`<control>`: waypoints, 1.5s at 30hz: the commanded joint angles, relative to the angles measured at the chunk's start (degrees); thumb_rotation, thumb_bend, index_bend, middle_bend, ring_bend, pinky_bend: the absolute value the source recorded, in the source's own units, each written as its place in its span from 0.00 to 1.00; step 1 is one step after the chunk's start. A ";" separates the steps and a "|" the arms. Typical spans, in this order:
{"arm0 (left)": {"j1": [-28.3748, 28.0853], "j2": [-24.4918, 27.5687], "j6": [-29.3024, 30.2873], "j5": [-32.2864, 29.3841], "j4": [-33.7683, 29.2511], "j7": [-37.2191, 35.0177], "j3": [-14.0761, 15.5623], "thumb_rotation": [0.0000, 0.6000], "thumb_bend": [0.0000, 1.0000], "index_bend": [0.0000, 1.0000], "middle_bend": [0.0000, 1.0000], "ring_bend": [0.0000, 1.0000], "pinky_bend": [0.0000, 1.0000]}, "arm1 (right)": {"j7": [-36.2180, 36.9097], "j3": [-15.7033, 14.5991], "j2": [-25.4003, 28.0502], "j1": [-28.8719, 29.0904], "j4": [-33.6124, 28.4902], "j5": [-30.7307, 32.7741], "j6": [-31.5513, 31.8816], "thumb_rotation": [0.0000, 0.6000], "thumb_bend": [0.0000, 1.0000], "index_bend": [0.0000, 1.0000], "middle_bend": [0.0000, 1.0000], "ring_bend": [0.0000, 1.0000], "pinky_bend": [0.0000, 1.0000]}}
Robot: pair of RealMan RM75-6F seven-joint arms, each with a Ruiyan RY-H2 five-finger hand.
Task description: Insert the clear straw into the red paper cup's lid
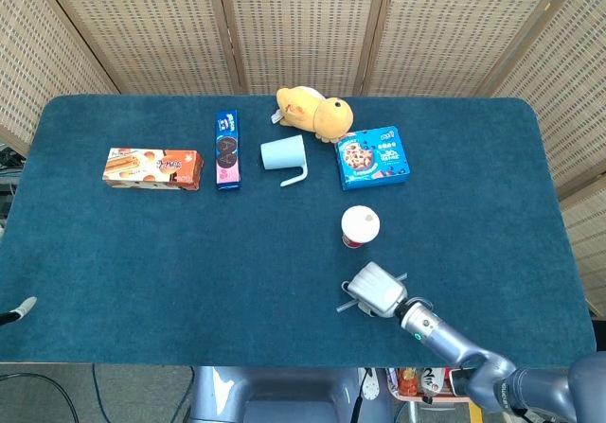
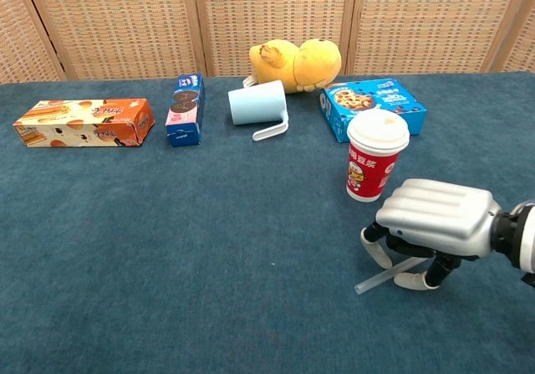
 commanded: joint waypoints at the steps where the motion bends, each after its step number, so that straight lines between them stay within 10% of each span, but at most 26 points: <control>1: 0.03 0.01 0.02 0.01 0.02 -0.08 0.01 1.00 0.16 0.00 0.00 0.00 0.00 | -0.27 -0.13 -0.37 -0.02 0.39 0.22 -0.22 1.00 0.39 0.58 0.92 0.86 1.00; 17: -0.13 -0.05 -0.34 -0.30 0.15 -0.07 -0.05 1.00 0.16 0.00 0.00 0.00 0.00 | 1.75 -0.47 -0.53 -0.21 0.93 -0.54 1.93 1.00 0.48 0.65 0.93 0.87 1.00; 30: -0.09 0.17 -0.39 -0.15 0.04 -0.70 0.05 1.00 0.16 0.00 0.00 0.00 0.00 | 15.05 1.50 11.60 -1.93 -12.96 -0.43 10.96 1.00 0.51 0.68 0.93 0.87 1.00; 39: 0.32 0.41 0.58 0.47 -0.25 -1.07 0.14 1.00 0.16 0.00 0.00 0.00 0.00 | 32.87 6.88 25.38 -3.13 -23.74 5.53 14.72 1.00 0.52 0.70 0.93 0.87 1.00; 45: 0.53 0.70 1.02 0.52 -0.64 -1.30 0.04 1.00 0.16 0.00 0.00 0.00 0.00 | 48.79 16.43 31.38 -1.18 -31.12 16.92 12.49 1.00 0.53 0.70 0.93 0.87 1.00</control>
